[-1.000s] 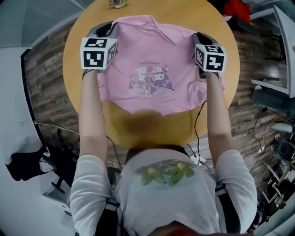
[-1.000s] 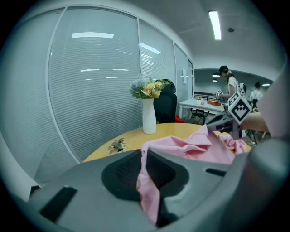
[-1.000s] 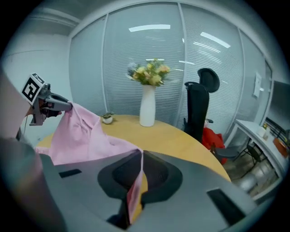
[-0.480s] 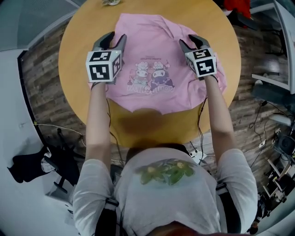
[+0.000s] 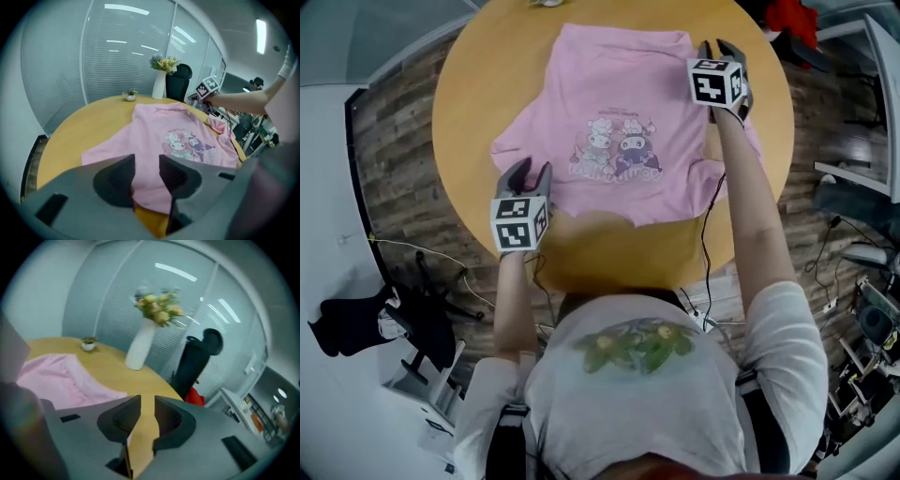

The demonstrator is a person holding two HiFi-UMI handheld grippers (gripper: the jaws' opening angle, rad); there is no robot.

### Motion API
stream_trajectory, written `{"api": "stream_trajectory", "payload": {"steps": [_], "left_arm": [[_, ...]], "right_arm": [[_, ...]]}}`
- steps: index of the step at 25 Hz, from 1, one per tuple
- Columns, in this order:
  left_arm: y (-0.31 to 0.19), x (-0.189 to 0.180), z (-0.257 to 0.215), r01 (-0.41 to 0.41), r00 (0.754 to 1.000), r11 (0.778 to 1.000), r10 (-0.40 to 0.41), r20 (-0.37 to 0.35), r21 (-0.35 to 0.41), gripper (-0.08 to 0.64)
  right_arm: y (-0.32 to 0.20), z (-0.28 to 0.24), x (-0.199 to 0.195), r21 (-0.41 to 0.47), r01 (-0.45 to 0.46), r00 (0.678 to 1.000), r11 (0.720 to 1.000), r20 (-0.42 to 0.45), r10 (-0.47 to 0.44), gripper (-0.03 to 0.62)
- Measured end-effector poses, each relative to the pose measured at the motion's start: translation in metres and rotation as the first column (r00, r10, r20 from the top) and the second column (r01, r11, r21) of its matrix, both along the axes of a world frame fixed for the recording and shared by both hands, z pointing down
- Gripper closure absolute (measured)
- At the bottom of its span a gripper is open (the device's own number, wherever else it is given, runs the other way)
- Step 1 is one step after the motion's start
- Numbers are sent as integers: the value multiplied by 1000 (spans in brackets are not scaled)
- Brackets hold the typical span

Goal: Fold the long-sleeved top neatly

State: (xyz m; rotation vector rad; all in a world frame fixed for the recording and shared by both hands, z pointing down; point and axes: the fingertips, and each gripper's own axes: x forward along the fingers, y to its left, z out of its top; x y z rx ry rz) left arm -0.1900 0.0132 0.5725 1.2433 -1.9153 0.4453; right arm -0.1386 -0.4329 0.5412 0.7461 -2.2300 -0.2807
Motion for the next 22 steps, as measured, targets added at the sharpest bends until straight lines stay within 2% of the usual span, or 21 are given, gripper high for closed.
{"api": "stream_trajectory", "payload": {"steps": [1, 2, 3, 5, 7, 9, 11, 13, 16, 19, 21, 22], "left_arm": [[11, 2, 3, 18, 1000, 1000, -18, -15, -14, 416], [20, 5, 6, 35, 999, 999, -35, -28, -27, 416], [28, 7, 9, 49, 998, 998, -50, -37, -37, 416], [41, 13, 14, 71, 996, 996, -74, -51, -58, 416], [52, 19, 21, 91, 993, 993, -97, -68, -79, 416], [61, 23, 30, 121, 987, 988, -130, -98, -95, 416], [69, 25, 37, 176, 970, 980, -189, -154, -94, 416], [74, 31, 38, 235, 944, 969, -247, -218, -79, 414], [73, 44, 41, 250, 928, 966, -258, -269, -65, 414], [62, 56, 47, 250, 921, 967, -254, -296, -52, 413], [57, 62, 52, 257, 923, 964, -265, -279, -66, 435], [58, 67, 55, 248, 930, 965, -262, -257, -89, 474]], "right_arm": [[-14, -13, 9, -24, -74, 996, 997, 49, 75, 495], [-20, -24, 17, -53, -111, 990, 992, 85, 115, 495], [-16, -33, 24, -79, -108, 987, 991, 111, 117, 495], [14, -41, 37, -122, -12, 991, 993, 128, 28, 495], [65, -30, 59, -191, 108, 991, 976, 103, -89, 492], [120, -10, 92, -289, 165, 986, 943, 76, -149, 477], [176, 11, 131, -390, 159, 987, 907, 61, -146, 474], [229, 30, 169, -456, 130, 991, 881, 36, -128, 474], [283, 51, 210, -475, 86, 994, 876, -22, -109, 474], [305, 78, 235, -498, 42, 988, 866, -111, -112, 474], [308, 93, 246, -491, 31, 977, 871, -167, -129, 473], [309, 96, 250, -493, 25, 977, 870, -173, -126, 472]]}}
